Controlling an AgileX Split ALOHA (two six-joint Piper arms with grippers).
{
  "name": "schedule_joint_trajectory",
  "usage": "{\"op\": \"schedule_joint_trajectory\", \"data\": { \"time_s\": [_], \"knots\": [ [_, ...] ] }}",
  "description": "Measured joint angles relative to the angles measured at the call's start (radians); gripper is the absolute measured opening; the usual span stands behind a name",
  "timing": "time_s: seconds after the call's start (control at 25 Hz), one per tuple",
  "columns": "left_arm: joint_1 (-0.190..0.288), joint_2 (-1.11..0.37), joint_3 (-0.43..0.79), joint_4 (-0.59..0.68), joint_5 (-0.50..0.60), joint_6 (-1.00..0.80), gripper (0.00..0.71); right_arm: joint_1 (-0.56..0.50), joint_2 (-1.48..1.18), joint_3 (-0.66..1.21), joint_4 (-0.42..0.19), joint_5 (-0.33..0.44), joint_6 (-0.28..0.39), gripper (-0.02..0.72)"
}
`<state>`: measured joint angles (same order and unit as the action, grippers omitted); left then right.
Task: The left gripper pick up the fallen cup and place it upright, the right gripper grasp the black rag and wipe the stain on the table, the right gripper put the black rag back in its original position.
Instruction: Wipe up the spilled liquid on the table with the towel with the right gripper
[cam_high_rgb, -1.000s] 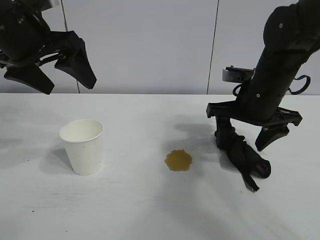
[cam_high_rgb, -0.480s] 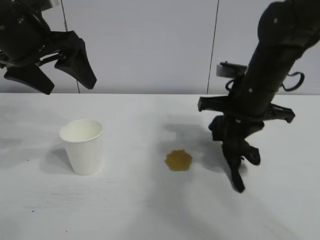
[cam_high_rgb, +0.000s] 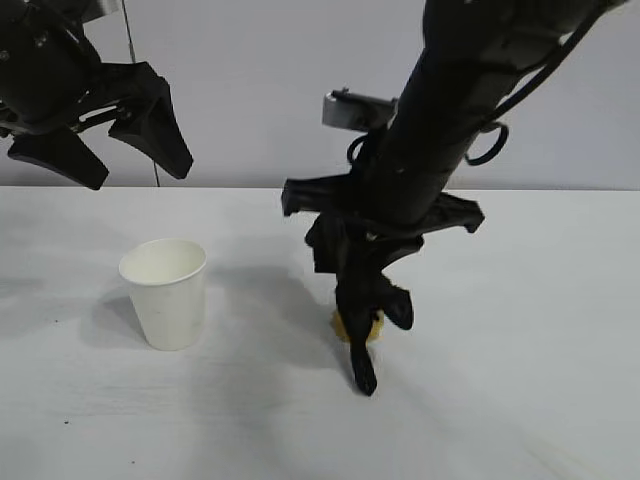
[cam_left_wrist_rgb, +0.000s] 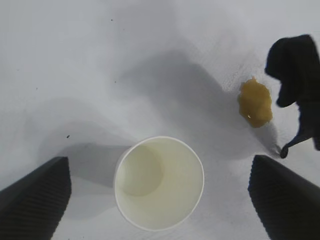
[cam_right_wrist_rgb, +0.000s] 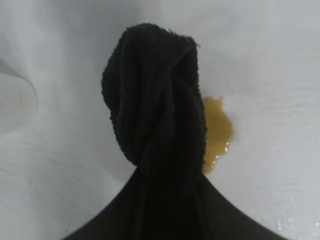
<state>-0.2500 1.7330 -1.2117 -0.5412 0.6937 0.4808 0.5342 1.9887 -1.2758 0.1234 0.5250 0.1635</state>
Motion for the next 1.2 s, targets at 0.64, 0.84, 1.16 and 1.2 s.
{"op": "schedule_joint_trajectory", "data": {
  "time_s": [0.64,0.84,1.16,1.2],
  "knots": [
    [0.0,0.0,0.0,0.001,0.009,0.0,0.694,-0.068,0.102,0.0,-0.553,-0.028,0.433,0.113],
    [0.0,0.0,0.0,0.002,0.009,0.0,0.694,-0.122,0.102,0.0,-0.551,-0.019,0.438,0.113],
    [0.0,0.0,0.0,0.003,0.008,0.0,0.694,0.07,0.102,-0.002,-0.375,-0.028,0.388,0.113],
    [0.0,0.0,0.0,0.003,0.008,0.0,0.694,0.093,0.102,-0.002,-0.366,-0.028,0.388,0.113]
  ]
}}
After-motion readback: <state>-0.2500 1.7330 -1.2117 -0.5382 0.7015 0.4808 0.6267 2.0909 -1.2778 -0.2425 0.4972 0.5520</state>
